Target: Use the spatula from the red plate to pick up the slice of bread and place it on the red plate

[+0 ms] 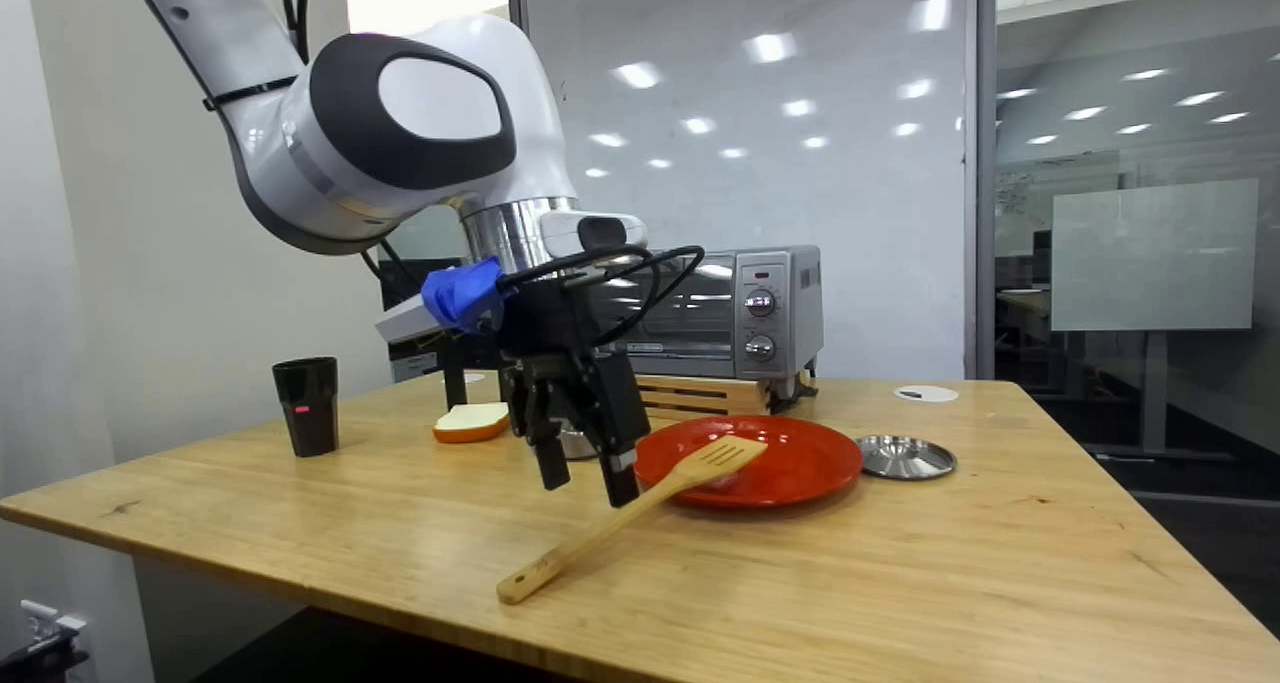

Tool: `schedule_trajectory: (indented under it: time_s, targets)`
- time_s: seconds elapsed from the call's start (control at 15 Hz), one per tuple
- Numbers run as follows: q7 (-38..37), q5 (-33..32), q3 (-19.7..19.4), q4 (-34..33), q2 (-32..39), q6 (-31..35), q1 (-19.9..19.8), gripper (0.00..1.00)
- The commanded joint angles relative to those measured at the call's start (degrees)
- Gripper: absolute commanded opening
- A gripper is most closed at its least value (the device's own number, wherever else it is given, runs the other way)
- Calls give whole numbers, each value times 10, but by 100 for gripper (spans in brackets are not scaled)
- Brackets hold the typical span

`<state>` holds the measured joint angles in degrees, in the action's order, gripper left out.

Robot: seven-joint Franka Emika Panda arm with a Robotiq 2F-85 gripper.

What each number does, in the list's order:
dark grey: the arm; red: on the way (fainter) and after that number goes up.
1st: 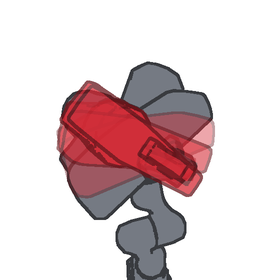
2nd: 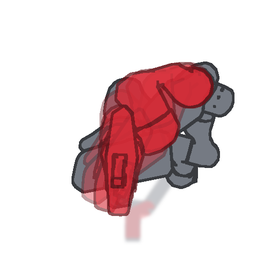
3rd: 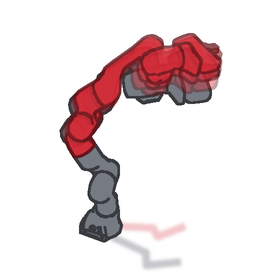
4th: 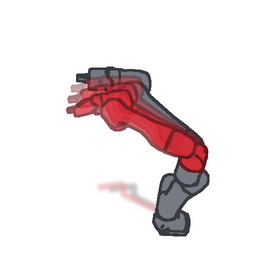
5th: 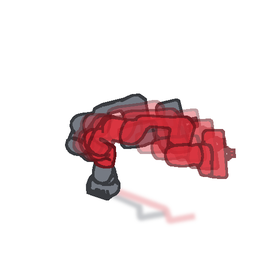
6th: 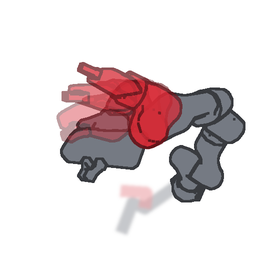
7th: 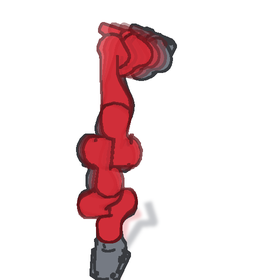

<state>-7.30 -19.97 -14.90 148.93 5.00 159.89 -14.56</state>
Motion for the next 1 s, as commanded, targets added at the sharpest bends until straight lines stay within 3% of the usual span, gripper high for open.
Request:
schedule_trajectory:
  time_s: [0.0, 0.53, 0.93]
  targets:
    - [5, 4, -7, -1, 0, -1, 7, 100]
    - [8, 61, -1, 5, 16, 35, 9, 100]
    - [7, 64, -3, 6, 45, 83, 19, 100]
